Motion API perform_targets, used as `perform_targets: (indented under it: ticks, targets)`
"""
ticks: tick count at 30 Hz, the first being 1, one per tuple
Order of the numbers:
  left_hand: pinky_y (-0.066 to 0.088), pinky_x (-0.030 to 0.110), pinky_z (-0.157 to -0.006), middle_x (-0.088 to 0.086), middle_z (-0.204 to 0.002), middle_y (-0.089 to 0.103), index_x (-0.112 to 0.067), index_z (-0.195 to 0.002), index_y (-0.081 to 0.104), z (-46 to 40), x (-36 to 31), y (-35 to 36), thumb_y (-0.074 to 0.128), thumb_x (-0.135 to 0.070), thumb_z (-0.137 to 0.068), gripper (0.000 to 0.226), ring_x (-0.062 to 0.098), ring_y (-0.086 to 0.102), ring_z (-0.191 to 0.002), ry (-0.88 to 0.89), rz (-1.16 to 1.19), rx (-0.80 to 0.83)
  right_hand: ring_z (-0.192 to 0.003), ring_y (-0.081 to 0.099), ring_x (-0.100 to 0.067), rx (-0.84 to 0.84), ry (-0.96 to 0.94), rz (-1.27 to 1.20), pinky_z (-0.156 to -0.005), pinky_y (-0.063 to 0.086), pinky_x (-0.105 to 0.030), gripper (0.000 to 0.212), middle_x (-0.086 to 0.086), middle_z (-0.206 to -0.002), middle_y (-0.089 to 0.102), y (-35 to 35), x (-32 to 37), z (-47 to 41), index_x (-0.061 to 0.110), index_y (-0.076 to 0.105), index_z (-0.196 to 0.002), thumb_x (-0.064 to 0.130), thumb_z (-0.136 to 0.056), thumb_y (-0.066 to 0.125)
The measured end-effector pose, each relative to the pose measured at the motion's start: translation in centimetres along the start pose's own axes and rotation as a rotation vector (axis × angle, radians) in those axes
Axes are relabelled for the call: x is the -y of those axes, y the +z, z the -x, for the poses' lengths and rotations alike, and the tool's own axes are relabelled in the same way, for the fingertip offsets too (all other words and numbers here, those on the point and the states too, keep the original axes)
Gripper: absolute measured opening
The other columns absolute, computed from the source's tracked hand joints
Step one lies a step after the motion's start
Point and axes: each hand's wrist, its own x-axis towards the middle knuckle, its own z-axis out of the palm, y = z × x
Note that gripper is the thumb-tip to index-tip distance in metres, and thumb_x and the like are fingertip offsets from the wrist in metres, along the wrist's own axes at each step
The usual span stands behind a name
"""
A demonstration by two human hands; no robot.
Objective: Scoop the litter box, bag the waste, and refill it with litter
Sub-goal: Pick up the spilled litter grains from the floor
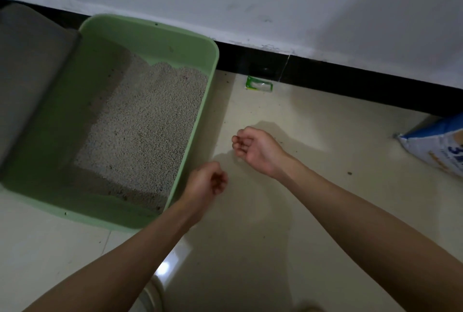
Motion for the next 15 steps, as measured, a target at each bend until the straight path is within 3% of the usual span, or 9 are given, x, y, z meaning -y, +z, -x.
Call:
perform_targets:
  ticks: [2, 7, 12, 13, 15]
  targets:
    - [0.031, 0.023, -0.052, 0.002, -0.047, 0.052, -0.011, -0.058, 0.042, 0.8, -0.3, -0.2, 0.035, 0.004, -0.081, 0.029, 0.012, 0.044, -0.045, -0.012, 0.123, 0.018, -0.058, 0.049, -0.015, 0.015, -0.007, 0.031, -0.05, 0.041, -0.018, 0.026, -0.005, -0.061, 0.058, -0.1, -0.4, 0.5, 0.009, 0.048, -0.066, -0.002, -0.088, 0.038]
    - [0.024, 0.019, -0.039, 0.005, -0.048, 0.042, -0.008, -0.06, 0.037, 3.1, -0.4, -1.2, 0.023, 0.008, -0.073, 0.025, 0.012, 0.035, -0.038, 0.01, 0.054, 0.115, -0.057, 0.046, -0.017, -0.013, -0.019, 0.147, -0.056, 0.034, -0.024, 0.027, -0.009, -0.064, 0.054, -0.1, -1.5, 1.2, 0.007, 0.049, -0.066, 0.002, -0.087, 0.032]
    - [0.018, 0.022, -0.041, 0.0, -0.042, 0.039, -0.006, -0.06, 0.042, 5.2, -3.1, -2.0, 0.025, 0.0, -0.079, 0.026, 0.011, 0.03, -0.037, 0.134, 0.047, 0.251, -0.05, 0.037, -0.013, -0.183, -0.127, 0.604, -0.045, 0.027, -0.02, 0.022, -0.002, -0.058, 0.045, 0.0, -3.1, 0.7, 0.008, 0.061, -0.071, 0.008, -0.089, 0.047]
    - [0.02, 0.021, -0.039, 0.0, -0.042, 0.039, -0.006, -0.061, 0.045, 5.3, -3.9, -2.3, 0.027, -0.001, -0.081, 0.027, 0.011, 0.031, -0.037, 0.186, 0.021, 0.232, -0.054, 0.043, -0.013, -0.189, -0.162, 0.718, -0.049, 0.033, -0.02, 0.02, -0.001, -0.061, 0.051, 0.0, -3.4, 0.6, 0.008, 0.066, -0.077, 0.009, -0.088, 0.049]
    - [0.024, 0.02, -0.04, -0.003, -0.044, 0.042, -0.008, -0.065, 0.051, 5.1, -5.4, -3.3, 0.032, -0.004, -0.086, 0.028, 0.01, 0.034, -0.038, 0.274, -0.092, 0.157, -0.083, 0.061, -0.015, -0.195, -0.245, 0.955, -0.075, 0.047, -0.023, 0.021, -0.004, -0.088, 0.069, 0.2, -4.1, 0.5, 0.009, 0.073, -0.093, 0.012, -0.089, 0.052]
